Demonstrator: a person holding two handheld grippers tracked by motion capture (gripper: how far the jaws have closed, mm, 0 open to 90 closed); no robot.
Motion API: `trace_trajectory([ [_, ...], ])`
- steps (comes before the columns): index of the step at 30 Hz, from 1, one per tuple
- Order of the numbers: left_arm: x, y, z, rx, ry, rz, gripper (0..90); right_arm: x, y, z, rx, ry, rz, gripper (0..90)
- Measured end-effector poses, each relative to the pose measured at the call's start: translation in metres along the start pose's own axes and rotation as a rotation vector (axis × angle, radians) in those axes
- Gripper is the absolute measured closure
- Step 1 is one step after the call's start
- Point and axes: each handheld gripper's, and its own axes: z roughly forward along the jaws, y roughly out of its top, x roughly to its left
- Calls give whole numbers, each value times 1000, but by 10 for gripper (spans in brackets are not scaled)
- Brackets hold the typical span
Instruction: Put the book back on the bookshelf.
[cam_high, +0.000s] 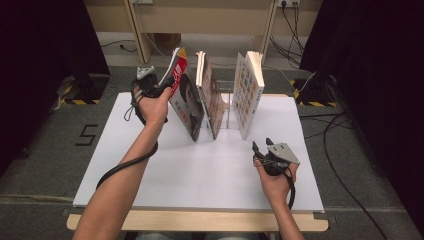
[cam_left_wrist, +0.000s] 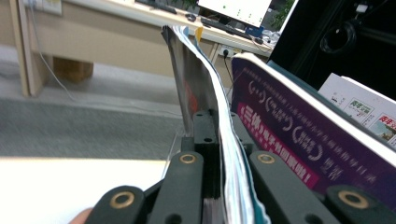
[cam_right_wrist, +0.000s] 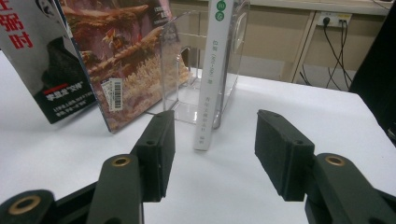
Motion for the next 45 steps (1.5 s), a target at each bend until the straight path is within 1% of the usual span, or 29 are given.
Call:
trace_trajectory([
  [1,-7,3,1,-9,0,40,864,0,0,0,0,2,-1,484],
  [2,-10,4,1,-11,1,62,864,0,0,0,0,3,-1,484],
  [3,-13,4,2,-13,2,79,865,1,0,0,-1,4,-2,485],
  [4,-13,4,2,-13,2,79,865,1,0,0,-1,4,-2,485],
  [6,-20,5,4,-25,13,133,865,1,-1,0,1,4,-2,484],
  [8,-22,5,5,-38,21,150,865,0,-1,0,1,4,0,484],
  [11,-24,3,5,-54,22,174,865,0,-1,0,2,2,-1,485],
  [12,-24,3,5,-54,22,174,865,0,-1,0,2,2,-1,485],
  [13,-25,3,6,-61,24,193,865,-1,-2,0,2,3,2,485],
  [16,-27,4,7,-66,25,199,865,-1,-3,0,3,5,-5,485],
  [17,-28,2,7,-74,27,211,865,0,-3,0,5,3,-6,485],
  [18,-28,2,7,-74,27,211,865,0,-3,0,5,3,-6,485],
  [19,-28,-2,6,-86,29,221,864,1,-3,1,8,8,-7,485],
  [20,-28,-2,6,-86,29,221,863,1,-3,0,10,7,-8,485],
  [22,-24,-9,2,-102,28,208,861,2,-4,1,10,9,-9,485],
  [24,-22,-11,1,-105,29,209,853,2,-4,0,12,8,-12,485],
  [25,-20,-13,-1,-105,33,217,845,2,-4,1,12,11,-8,485],
  [28,-18,-13,-1,-106,34,217,829,3,-3,1,11,11,-10,485],
  [31,-18,-12,-1,-96,26,219,811,5,-2,1,11,14,-9,485],
  [34,-18,-11,-1,-92,20,216,779,5,-3,1,12,15,-7,485],
  [38,-17,-11,0,-84,19,192,721,5,-3,1,15,15,-14,485],
  [45,-17,-12,0,-78,17,183,642,4,-3,1,13,14,-11,485],
])
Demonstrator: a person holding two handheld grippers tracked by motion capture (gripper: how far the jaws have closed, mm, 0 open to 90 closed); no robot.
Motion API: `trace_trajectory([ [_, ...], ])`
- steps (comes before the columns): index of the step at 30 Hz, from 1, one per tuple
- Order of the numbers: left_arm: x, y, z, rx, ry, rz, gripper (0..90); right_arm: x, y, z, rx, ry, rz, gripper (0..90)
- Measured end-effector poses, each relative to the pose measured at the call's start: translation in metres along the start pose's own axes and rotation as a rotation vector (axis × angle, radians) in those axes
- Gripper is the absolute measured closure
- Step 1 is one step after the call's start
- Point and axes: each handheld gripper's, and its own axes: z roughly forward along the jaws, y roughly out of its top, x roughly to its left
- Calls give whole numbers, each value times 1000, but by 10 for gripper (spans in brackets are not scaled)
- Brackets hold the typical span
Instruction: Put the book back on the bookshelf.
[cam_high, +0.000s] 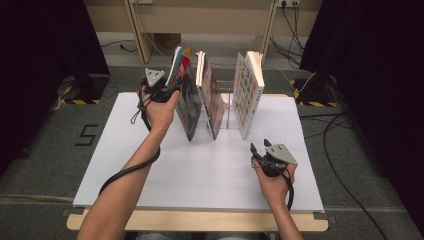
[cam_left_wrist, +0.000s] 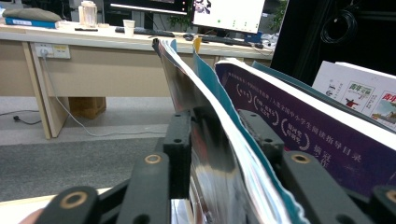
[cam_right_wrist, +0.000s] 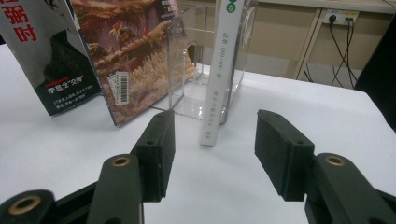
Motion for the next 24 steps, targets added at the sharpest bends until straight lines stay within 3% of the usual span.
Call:
trace_trajectory([
  [6,1,1,-4,13,-16,-27,562,0,0,0,0,-1,-1,484],
  [11,1,4,-8,20,-29,-26,501,0,0,0,4,0,-3,484],
  [24,4,5,-13,39,-36,-34,471,1,-1,1,6,1,-1,485],
])
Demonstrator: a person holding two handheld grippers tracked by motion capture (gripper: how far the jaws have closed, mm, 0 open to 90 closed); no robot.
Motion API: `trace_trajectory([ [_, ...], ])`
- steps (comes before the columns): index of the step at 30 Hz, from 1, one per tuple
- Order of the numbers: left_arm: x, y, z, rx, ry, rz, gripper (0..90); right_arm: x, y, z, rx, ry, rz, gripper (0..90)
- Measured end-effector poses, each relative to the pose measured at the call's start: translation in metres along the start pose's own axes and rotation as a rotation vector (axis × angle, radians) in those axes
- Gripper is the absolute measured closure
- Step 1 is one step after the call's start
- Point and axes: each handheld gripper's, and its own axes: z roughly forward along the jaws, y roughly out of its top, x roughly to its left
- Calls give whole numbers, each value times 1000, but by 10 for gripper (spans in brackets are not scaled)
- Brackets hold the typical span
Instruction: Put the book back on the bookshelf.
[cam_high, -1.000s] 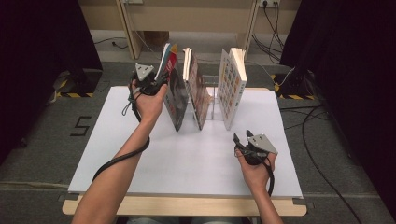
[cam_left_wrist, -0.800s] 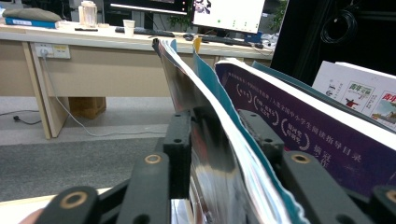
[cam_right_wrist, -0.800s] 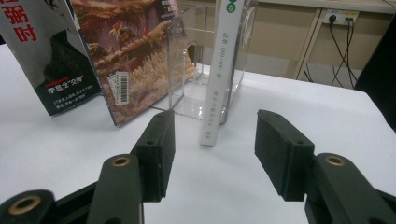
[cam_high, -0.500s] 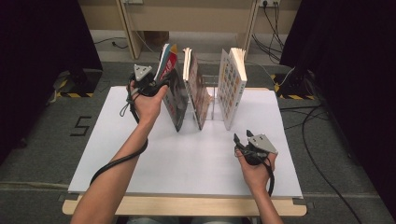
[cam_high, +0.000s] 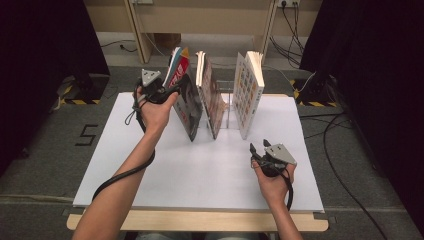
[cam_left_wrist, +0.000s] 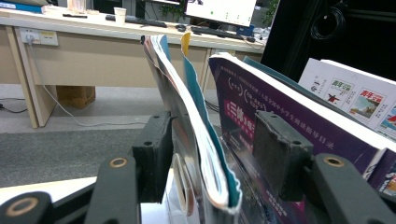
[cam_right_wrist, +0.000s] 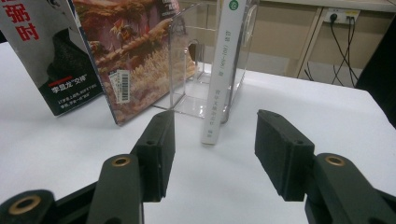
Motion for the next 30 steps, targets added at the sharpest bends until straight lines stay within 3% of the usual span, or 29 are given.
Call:
trace_trajectory([
  [2,2,-1,1,10,-4,-10,477,0,0,0,0,0,3,485],
  [3,2,-1,1,10,-4,-10,512,0,0,0,0,0,3,485],
  [5,6,-2,3,23,36,-23,622,0,0,1,1,1,3,484],
  [9,12,0,5,31,40,-53,787,0,-1,0,4,2,2,484],
  [14,12,7,6,38,17,-74,854,0,-1,2,8,4,-1,484],
  [16,7,8,6,21,10,-39,862,1,-1,2,6,8,-2,484],
  [17,0,8,5,6,5,11,863,1,-1,2,6,7,-2,484],
  [19,-6,6,4,-19,-3,62,863,0,-1,2,4,7,2,484],
  [21,-8,6,4,-27,-5,77,863,0,-1,1,8,4,0,484],
  [25,-13,2,4,-59,2,171,863,-1,-3,2,10,6,-3,484],
  [27,-13,1,3,-58,6,188,862,-1,-3,2,9,6,-1,484],
  [29,-12,1,3,-58,6,180,860,-1,-2,2,10,5,-1,484],
  [30,-9,-1,2,-64,9,156,858,-1,-2,2,10,6,-1,484],
])
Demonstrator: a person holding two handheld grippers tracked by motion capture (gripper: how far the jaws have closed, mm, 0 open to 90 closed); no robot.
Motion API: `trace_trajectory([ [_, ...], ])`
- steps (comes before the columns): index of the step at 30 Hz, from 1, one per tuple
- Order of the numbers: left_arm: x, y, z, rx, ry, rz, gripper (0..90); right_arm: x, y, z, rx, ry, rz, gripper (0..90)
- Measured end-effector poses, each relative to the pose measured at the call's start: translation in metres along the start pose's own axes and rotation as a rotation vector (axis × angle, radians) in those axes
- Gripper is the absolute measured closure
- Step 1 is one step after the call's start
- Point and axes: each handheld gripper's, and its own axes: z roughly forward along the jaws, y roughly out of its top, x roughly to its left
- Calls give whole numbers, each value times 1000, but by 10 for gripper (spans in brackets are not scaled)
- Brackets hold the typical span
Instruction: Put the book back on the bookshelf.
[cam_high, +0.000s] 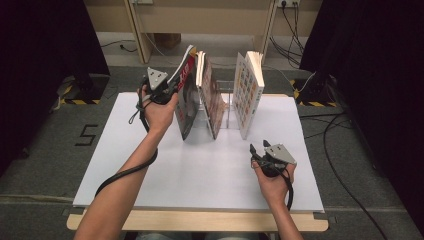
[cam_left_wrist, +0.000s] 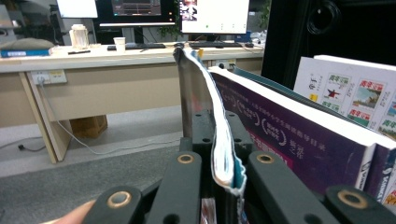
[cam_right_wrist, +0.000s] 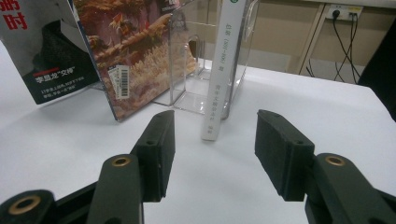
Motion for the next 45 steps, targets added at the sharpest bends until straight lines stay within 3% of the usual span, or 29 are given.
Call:
trace_trajectory([
  [17,7,-1,-3,11,-3,-38,725,1,0,0,3,1,2,484],
  [31,12,-5,-3,34,-5,-98,536,0,0,0,2,0,1,484],
  [45,17,-10,-26,69,-44,-113,449,1,0,-1,5,-4,6,484],
])
